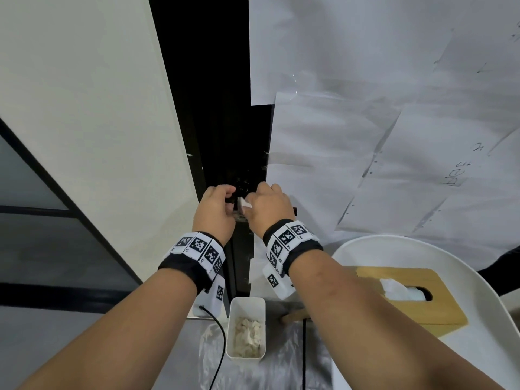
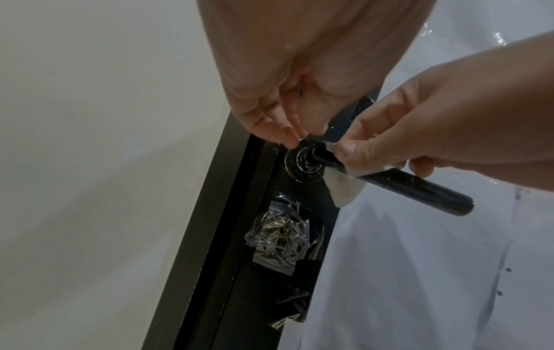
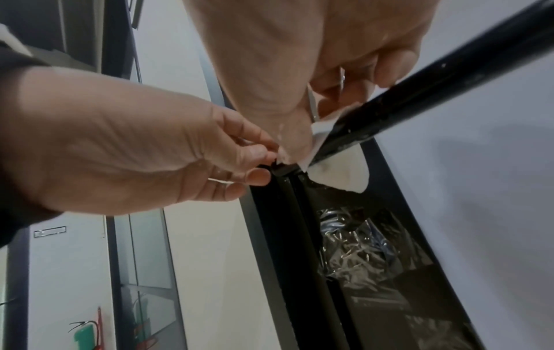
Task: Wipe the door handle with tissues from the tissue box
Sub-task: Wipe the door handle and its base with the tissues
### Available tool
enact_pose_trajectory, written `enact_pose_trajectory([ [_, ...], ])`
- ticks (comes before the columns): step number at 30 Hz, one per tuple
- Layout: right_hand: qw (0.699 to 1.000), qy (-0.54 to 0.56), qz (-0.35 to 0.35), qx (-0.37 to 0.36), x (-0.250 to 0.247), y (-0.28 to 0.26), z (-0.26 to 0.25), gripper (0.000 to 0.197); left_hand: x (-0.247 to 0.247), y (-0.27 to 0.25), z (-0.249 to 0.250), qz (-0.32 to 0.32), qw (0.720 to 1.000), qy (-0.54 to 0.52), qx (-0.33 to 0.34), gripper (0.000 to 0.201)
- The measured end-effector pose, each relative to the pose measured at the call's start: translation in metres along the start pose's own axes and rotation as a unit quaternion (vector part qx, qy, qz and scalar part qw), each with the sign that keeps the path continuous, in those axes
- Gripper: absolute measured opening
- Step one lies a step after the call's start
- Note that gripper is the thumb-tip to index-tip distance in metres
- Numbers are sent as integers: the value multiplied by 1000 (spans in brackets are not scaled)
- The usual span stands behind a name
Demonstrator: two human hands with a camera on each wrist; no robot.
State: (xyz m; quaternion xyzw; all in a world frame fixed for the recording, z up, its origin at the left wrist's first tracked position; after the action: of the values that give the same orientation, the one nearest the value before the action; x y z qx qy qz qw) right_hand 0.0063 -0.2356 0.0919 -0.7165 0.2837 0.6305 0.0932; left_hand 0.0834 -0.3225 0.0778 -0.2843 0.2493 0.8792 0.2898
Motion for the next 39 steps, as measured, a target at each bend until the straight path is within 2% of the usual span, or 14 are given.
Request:
enact_pose_trajectory([
  [4, 1000, 1, -15, -15, 0, 2, -2, 16, 8, 5, 1, -4, 1000, 15, 21, 30],
  [8, 999, 5, -30, -8, -1, -3, 10, 8, 13, 10, 4, -17, 1000, 18, 9, 28],
  [14, 998, 2, -53, 44, -5, -14, 41, 15, 12, 12, -1, -42, 999, 5, 6, 29],
  [17, 994, -15, -89, 57, -4, -12, 47, 15, 13, 14, 1, -47, 999, 24, 12, 27],
  [18, 993, -10, -102, 59, -4, -10, 46, 18, 13, 15, 2, -49, 998, 31, 14, 27],
  [20, 991, 11, -119, 68, -2, -5, 41, 36, 13, 18, 4, -54, 998, 39, 13, 28],
  [22, 990, 20, -114, 82, 0, -1, 40, 43, 12, 21, 3, -55, 998, 43, 4, 27],
  [25, 992, 41, -82, 85, 1, 2, 34, 27, 12, 22, 2, -58, 997, 46, -8, 27],
  [27, 995, 42, -70, 55, 3, 4, 23, 15, 11, 22, 3, -55, 998, 41, -4, 27],
  [32, 998, 26, -50, 6, 2, 2, -2, 12, 10, 22, 2, -44, 998, 51, -4, 25],
  [35, 999, 13, -45, 11, -4, -8, 9, 17, 10, 20, 2, -46, 997, 56, -12, 26],
  [39, 996, 1, -66, 58, -9, -18, 45, 25, 9, 21, -1, -49, 997, 57, -22, 27],
])
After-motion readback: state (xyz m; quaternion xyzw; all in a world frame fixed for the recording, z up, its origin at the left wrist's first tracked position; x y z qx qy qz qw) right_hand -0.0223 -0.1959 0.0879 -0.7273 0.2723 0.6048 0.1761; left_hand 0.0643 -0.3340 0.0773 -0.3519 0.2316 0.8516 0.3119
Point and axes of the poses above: each hand's wrist, its own y-axis towards the middle knuckle, its own x-axis out of the palm, z = x × y, the point moved 10 cm from there along y, towards the middle knuckle, and after that the axes turned 3 degrees about -x, right-handed, at the moved point
